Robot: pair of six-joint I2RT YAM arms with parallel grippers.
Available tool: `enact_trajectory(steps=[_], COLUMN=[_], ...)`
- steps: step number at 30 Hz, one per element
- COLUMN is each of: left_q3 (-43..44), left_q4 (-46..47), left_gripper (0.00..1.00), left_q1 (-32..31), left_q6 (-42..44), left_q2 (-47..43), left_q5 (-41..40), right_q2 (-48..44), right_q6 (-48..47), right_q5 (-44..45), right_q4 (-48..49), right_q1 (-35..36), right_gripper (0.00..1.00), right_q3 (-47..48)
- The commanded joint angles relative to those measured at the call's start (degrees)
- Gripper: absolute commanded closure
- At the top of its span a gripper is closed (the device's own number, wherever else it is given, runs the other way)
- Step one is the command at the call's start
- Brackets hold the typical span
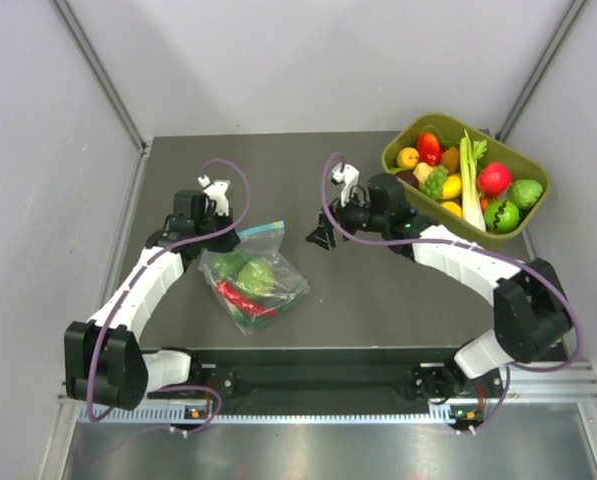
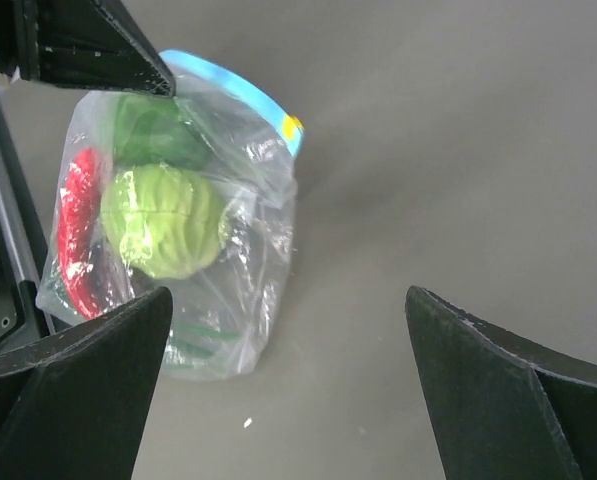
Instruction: Open the zip-top bag and remove the fake food
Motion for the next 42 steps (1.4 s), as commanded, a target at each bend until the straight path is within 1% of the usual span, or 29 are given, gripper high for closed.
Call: enact_trajectory(steps=[1,4,5,8,9,13,18,21,22,24,25,27,28,29,30,32,33,34,36,38,41,42], left_q3=[-0.45,-0.71,-0.71,-0.89,-0.98,-1.33,-1.50,-1.59,-1.59,-1.50,-1.59,-2.03,-2.21,-2.38,-2.30,-1.42,-1.24,-0.98,-0.80,-0.98,-0.10,0.51], left_q4=[4.11,4.37,4.29,4.55,4.55,4.81,4.99,5.16,5.25,5.34,5.34,5.51,5.69,5.78,5.69,5.17,4.99,4.81,4.99,6.04,7.18,7.19], left_gripper=[1.00,1.00,1.00,1.00,1.00,1.00,1.00,1.00,1.00,1.00,1.00,1.00,1.00,0.96,0.91,0.74,0.60,0.55,0.48,0.46,0.44,0.44], left_q1=[-0.63,-1.34,-1.43,-1.69,-1.78,-1.87,-1.95,-2.22,-2.30,-2.57,-2.66,-3.18,-3.36,-3.53,-3.80,-3.89,-3.89,-3.89,-3.89,-3.89,-3.89,-3.89], left_q6=[0.77,0.95,1.04,1.21,1.21,1.39,1.56,1.56,1.74,1.83,1.91,2.26,2.61,2.71,2.71,2.97,3.14,3.32,3.41,3.58,3.06,2.27], left_q2=[-2.03,-2.73,-3.00,-3.87,-4.31,-5.28,-5.99,-5.99,-5.99,-6.07,-6.07,-6.25,-6.16,-5.81,-5.55,-5.02,-5.19,-5.37,-6.86,-8.26,-8.63,-8.19], left_q5=[6.54,7.16,7.25,7.42,7.43,7.43,8.65,9.88,10.15,11.11,12.16,12.87,12.96,12.88,12.79,12.70,12.70,12.53,11.21,8.85,8.74,10.22], right_q2=[4.48,7.13,7.66,10.73,11.52,14.95,17.86,19.18,19.70,19.88,19.97,19.62,19.27,19.09,18.83,17.86,17.42,15.94,12.96,10.75,6.09,3.99], right_q6=[1.10,4.87,5.67,7.35,7.53,8.40,9.72,11.04,12.00,13.67,14.12,14.38,14.12,13.69,12.72,11.66,10.53,10.34,10.51,10.87,8.33,5.27], right_q5=[-5.53,-6.51,-6.42,-6.77,-6.95,-6.60,-6.42,-7.04,-7.47,-8.00,-8.70,-9.49,-10.20,-10.46,-10.90,-12.22,-13.09,-13.62,-16.25,-18.10,-19.78,-19.70], right_q4=[13.65,21.14,25.43,29.94,30.47,32.59,34.78,37.94,40.13,42.68,45.22,46.30,45.78,45.08,44.11,40.87,39.89,39.10,38.04,37.69,32.00,27.10], right_q1=[2.38,3.26,3.53,4.41,4.49,5.63,5.81,5.90,5.99,5.90,5.90,5.90,5.73,5.64,5.12,4.41,3.28,2.66,-0.06,-1.91,-4.11,-4.29], right_gripper=[0.00,0.02,0.02,0.05,0.07,0.18,0.24,0.34,0.41,0.49,0.63,0.79,0.95,1.00,1.00,1.00,1.00,1.00,1.00,1.00,1.00,1.00], right_q3=[-0.60,-2.70,-3.06,-2.89,-2.54,-1.31,-0.61,-0.61,-0.61,-0.78,-1.13,-1.05,-0.35,0.18,0.71,2.46,2.90,2.91,2.12,1.24,0.45,0.71])
